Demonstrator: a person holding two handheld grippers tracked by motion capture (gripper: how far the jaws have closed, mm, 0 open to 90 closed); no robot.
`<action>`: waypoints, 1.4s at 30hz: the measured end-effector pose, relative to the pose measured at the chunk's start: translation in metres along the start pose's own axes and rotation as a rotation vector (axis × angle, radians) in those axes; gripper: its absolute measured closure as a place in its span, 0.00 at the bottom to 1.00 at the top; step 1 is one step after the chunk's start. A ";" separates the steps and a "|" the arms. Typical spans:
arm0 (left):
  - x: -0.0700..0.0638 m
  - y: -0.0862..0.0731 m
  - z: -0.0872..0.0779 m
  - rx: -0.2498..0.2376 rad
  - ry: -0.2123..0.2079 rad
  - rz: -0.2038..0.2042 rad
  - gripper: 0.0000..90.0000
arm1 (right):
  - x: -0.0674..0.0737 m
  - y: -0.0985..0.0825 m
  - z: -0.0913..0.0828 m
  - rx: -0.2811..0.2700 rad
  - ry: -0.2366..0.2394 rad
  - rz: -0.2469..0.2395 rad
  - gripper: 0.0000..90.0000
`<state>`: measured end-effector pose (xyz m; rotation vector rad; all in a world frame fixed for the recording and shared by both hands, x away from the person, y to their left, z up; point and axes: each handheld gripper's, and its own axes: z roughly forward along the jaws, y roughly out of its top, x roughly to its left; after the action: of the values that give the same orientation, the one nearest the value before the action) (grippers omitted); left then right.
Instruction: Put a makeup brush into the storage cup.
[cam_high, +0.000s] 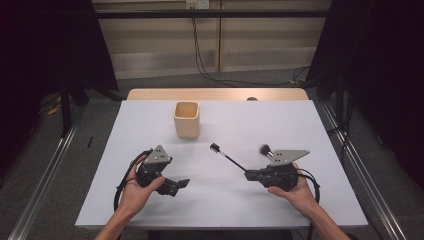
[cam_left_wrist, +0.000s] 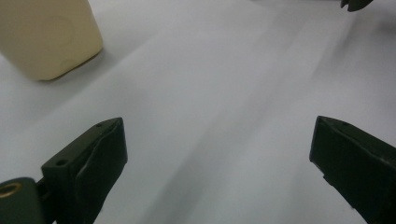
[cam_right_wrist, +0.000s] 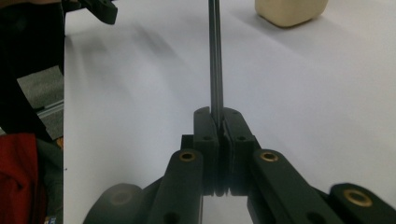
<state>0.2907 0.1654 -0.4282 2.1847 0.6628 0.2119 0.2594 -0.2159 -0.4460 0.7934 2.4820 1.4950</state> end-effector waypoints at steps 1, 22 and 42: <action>0.000 -0.001 0.000 0.000 0.001 -0.002 0.05 | 0.001 0.000 -0.001 -0.015 -0.002 -0.001 0.96; -0.007 0.003 0.004 -0.163 0.006 0.033 0.04 | 0.005 0.001 -0.003 -0.143 0.029 -0.024 0.96; -0.023 0.020 0.021 -0.345 -0.084 -0.005 0.05 | 0.006 0.004 -0.002 -0.167 0.032 -0.028 0.96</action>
<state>0.2864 0.1283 -0.4253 1.8509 0.5400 0.2131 0.2552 -0.2128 -0.4404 0.7080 2.3406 1.6907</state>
